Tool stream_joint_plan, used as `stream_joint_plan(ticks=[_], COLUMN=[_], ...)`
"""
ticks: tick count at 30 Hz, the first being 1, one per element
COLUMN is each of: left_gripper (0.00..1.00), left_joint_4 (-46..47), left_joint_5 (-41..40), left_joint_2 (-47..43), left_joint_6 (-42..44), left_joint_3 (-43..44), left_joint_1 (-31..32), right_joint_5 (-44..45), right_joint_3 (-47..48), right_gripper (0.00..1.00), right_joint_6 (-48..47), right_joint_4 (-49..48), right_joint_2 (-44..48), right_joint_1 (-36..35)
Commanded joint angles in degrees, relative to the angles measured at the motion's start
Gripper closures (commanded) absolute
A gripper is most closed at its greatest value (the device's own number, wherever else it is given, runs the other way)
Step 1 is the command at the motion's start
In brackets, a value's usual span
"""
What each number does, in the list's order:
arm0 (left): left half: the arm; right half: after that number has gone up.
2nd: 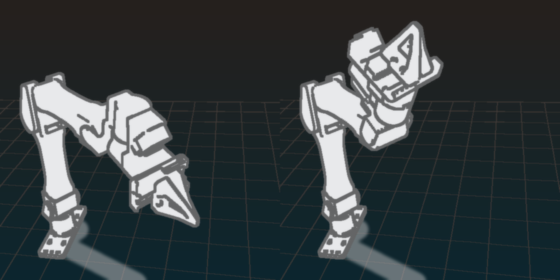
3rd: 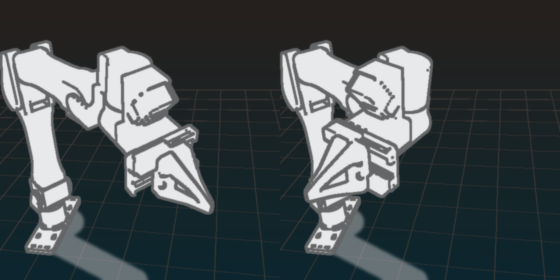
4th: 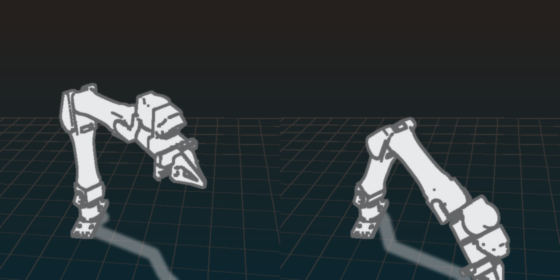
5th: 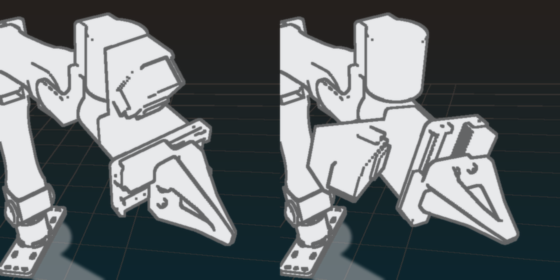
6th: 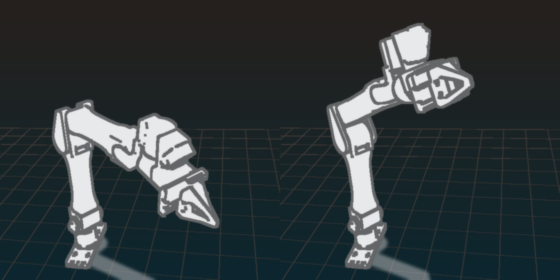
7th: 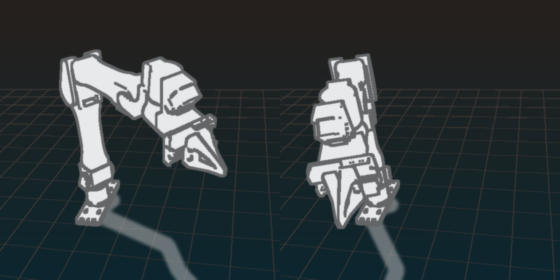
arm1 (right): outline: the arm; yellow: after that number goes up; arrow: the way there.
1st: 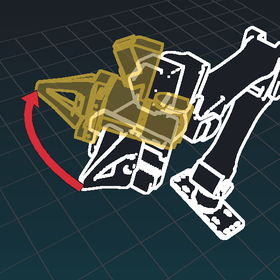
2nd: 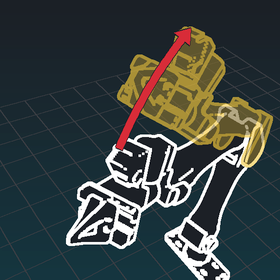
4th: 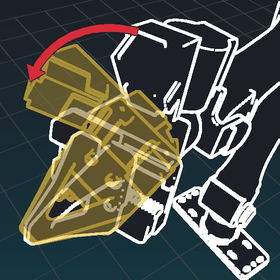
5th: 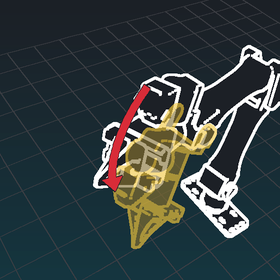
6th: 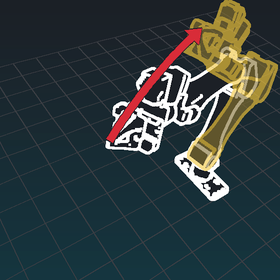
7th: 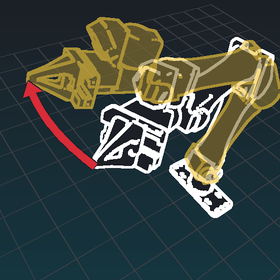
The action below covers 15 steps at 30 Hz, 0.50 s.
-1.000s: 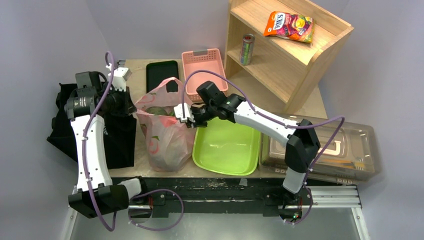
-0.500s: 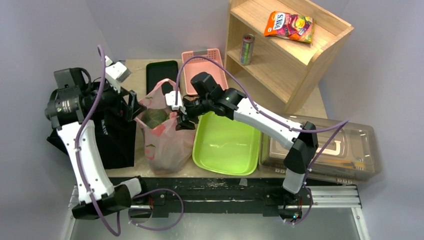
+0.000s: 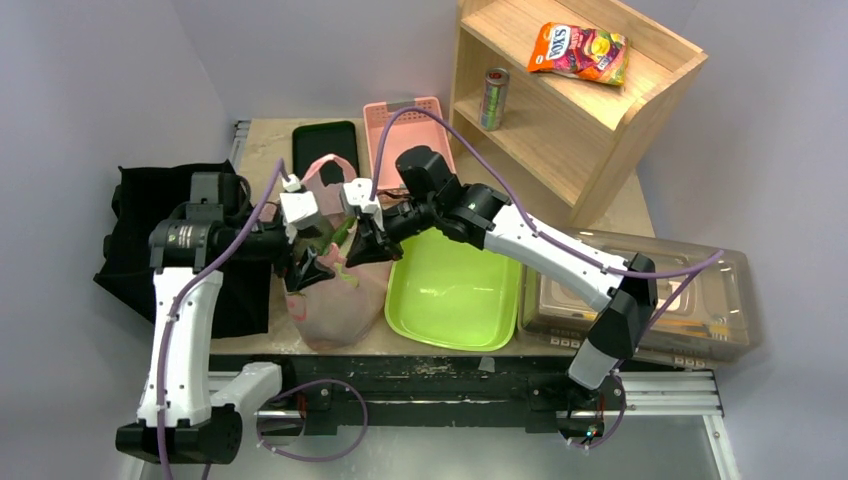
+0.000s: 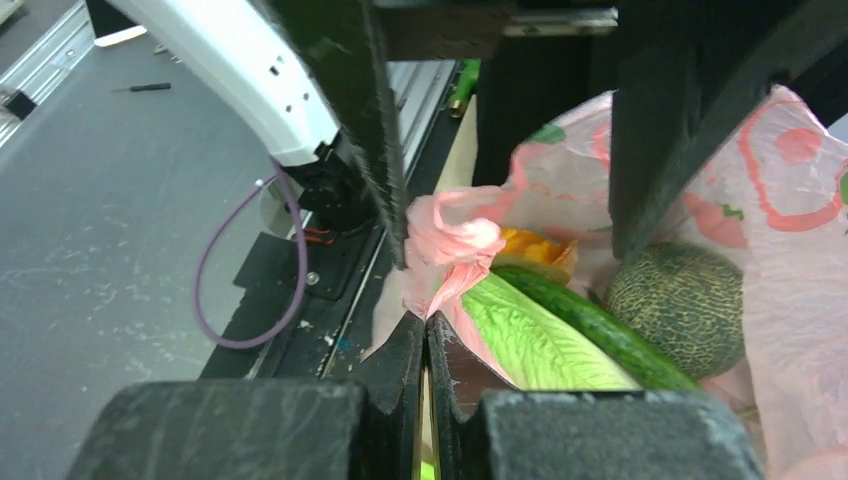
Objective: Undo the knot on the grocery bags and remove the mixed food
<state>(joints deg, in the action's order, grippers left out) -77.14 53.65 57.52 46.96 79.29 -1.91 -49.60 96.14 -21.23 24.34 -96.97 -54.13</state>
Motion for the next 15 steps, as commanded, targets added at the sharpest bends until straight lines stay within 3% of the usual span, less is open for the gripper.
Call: stream_joint_plan(ticks=[1, 3, 4, 6, 10, 12, 15], left_gripper=[0.38, 0.74, 0.86, 1.0, 1.0, 1.0, 1.0], left_joint_4=[-6.16, -16.24, -18.94, -22.25, -22.1, -22.46, -24.65], left_joint_5=[-1.32, -6.75, -9.74, -13.35, -12.45, -12.37, -14.09], left_joint_2=[0.53, -1.37, -3.48, -9.87, -23.24, -26.17, -27.97], left_joint_6=[10.45, 20.6, 24.25, 32.22, 44.12, 48.83, 53.43], left_joint_3=[-0.71, -2.23, -3.79, -7.79, -14.68, -17.83, -20.73], left_joint_1=[3.92, 3.98, 3.92, 3.79, 3.85, 3.85, 3.89], right_joint_5=[-2.39, -1.29, -0.94, 1.43, 3.35, 5.07, 4.03], right_joint_3=[-1.38, -1.75, -2.52, -5.07, -9.69, -7.39, 0.28], right_gripper=[1.0, 1.0, 1.0, 1.0, 1.0, 1.0, 0.87], right_joint_6=[-0.05, -2.81, -4.78, -8.8, -11.44, -6.73, 3.45], right_joint_4=[-0.74, 2.75, 4.84, 7.93, 7.27, 4.76, 0.93], right_joint_2=[5.09, 6.46, 7.56, 10.02, 12.61, 10.45, 3.33], right_joint_1=[-0.71, -0.72, -0.65, -0.43, 0.3, 0.7, 2.39])
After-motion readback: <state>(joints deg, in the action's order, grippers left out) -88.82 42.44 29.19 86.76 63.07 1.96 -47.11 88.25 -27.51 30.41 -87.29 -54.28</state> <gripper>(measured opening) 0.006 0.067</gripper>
